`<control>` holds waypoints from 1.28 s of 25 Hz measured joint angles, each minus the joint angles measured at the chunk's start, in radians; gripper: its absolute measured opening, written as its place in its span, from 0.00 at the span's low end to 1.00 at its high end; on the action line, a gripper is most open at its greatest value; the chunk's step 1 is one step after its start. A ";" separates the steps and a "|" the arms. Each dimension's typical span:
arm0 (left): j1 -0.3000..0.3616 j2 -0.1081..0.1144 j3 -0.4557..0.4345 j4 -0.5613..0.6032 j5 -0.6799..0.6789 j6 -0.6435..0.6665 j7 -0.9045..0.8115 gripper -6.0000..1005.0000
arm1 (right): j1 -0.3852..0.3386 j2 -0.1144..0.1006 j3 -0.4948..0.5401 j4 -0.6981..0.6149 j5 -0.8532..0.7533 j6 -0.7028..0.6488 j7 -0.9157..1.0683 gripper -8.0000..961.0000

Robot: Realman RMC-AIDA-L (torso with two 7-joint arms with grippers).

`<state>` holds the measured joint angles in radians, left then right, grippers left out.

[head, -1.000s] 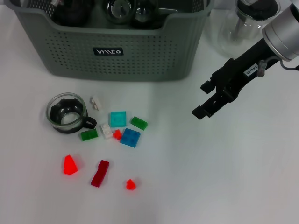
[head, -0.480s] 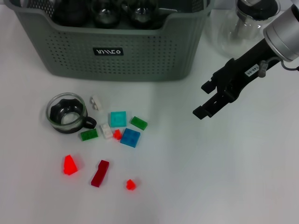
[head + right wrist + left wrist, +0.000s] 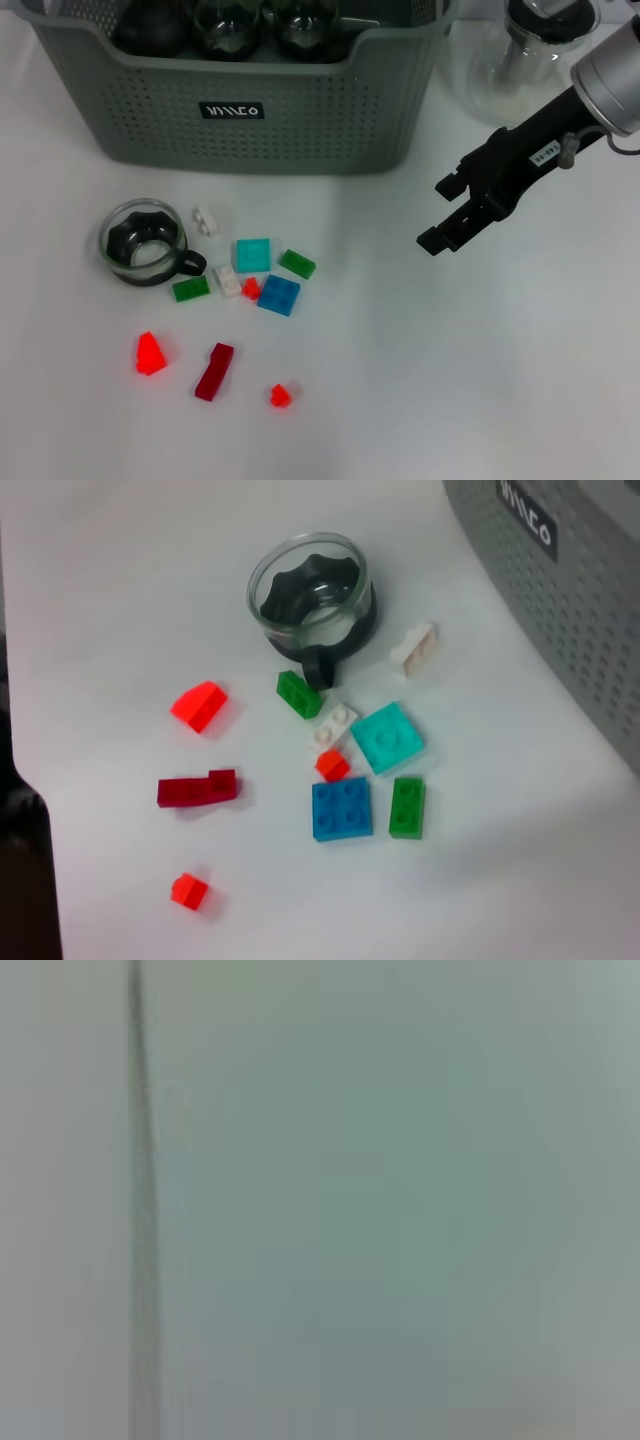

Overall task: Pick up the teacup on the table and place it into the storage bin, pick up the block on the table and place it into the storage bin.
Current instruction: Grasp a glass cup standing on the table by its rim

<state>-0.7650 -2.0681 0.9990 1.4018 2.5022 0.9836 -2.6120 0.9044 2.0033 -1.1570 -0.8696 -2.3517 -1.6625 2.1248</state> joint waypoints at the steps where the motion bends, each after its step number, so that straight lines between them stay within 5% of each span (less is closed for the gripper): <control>1: 0.019 0.001 -0.009 0.027 -0.062 0.025 0.024 0.86 | 0.000 0.000 0.001 0.000 0.000 0.002 -0.001 0.99; 7: 0.158 0.005 -0.146 0.154 -0.588 0.356 0.234 0.87 | -0.001 -0.004 0.003 0.000 0.000 0.002 -0.002 0.99; 12: 0.198 0.010 -0.208 0.160 -0.671 0.660 0.333 0.87 | -0.001 -0.005 0.004 0.000 0.000 0.003 -0.002 0.99; 16: 0.245 0.009 -0.201 0.159 -0.603 0.826 0.361 0.87 | -0.001 -0.004 0.004 0.000 0.000 0.005 -0.002 0.99; 21: 0.299 -0.002 -0.184 0.168 -0.333 0.922 0.345 0.87 | -0.002 0.000 0.003 0.000 0.000 0.007 -0.002 0.99; 26: 0.291 -0.028 -0.175 0.159 -0.001 0.889 0.290 0.86 | -0.002 0.004 0.001 0.000 0.000 0.009 0.000 0.99; 32: 0.239 -0.064 -0.150 0.117 0.209 0.800 0.179 0.86 | -0.006 0.006 -0.003 0.000 0.000 0.016 0.003 0.99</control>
<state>-0.5261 -2.1321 0.8490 1.5188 2.7111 1.7841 -2.4332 0.8988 2.0093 -1.1599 -0.8695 -2.3516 -1.6464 2.1274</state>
